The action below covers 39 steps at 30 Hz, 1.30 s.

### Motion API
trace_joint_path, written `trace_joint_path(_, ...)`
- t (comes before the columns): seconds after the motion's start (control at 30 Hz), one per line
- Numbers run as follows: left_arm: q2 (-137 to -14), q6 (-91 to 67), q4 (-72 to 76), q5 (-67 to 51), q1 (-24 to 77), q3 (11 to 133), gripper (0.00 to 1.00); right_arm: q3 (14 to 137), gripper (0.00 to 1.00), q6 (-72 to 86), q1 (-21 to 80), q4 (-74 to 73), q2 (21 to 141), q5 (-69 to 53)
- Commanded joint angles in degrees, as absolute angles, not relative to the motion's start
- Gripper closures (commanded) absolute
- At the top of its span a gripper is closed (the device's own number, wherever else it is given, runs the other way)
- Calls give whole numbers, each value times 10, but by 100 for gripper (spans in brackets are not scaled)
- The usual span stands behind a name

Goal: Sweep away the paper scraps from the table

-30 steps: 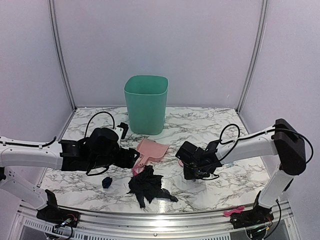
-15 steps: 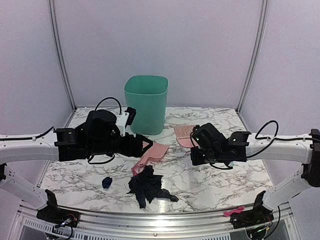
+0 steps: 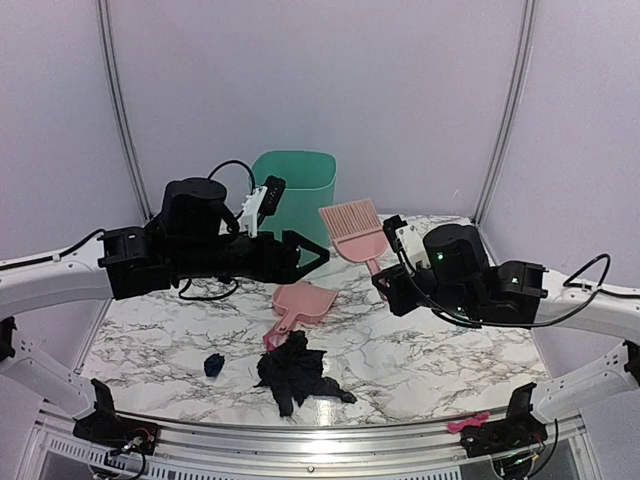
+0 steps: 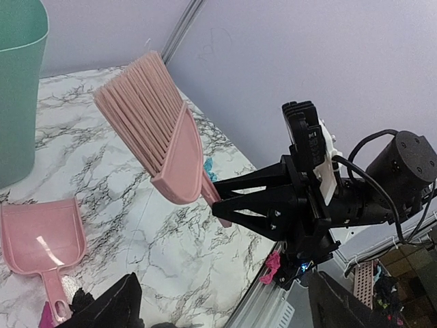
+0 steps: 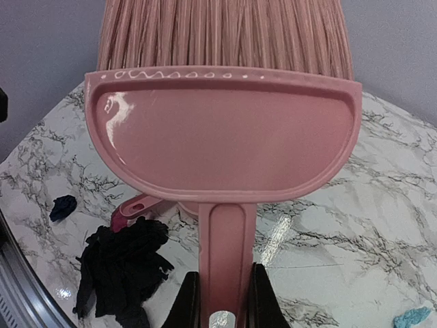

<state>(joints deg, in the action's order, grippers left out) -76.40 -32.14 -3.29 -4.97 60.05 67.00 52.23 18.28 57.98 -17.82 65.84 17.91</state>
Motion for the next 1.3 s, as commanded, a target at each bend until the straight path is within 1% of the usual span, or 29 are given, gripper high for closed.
trace_joint_path(0.0, -793, -337, -41, -76, 600, 698, 13, 523, 100, 127, 587, -125, 640, 144)
trace_joint_path(0.23, -846, -346, -34, -55, 598, 751, 21, 525, 100, 90, 602, -103, 622, 135)
trace_joint_path(0.33, -865, -355, -27, -39, 591, 771, 27, 518, 100, 72, 608, -89, 613, 137)
trace_joint_path(0.57, -877, -385, 33, -55, 585, 773, 56, 514, 100, 39, 610, -80, 598, 135)
trace_joint_path(0.7, -877, -395, 43, -52, 583, 774, 65, 501, 100, 17, 611, -69, 586, 133)
trace_joint_path(0.9, -884, -406, 57, -59, 580, 783, 66, 491, 100, 2, 611, -60, 580, 139)
trace_joint_path(0.93, -888, -406, 57, -63, 580, 786, 67, 491, 100, 2, 610, -61, 580, 140)
trace_joint_path(0.97, -891, -408, 56, -66, 580, 789, 70, 491, 100, 2, 611, -60, 579, 141)
trace_joint_path(1.1, -904, -417, 60, -83, 580, 793, 89, 489, 100, 2, 611, -57, 575, 144)
trace_joint_path(1.27, -904, -420, 72, -89, 580, 784, 100, 487, 100, 7, 611, -50, 568, 157)
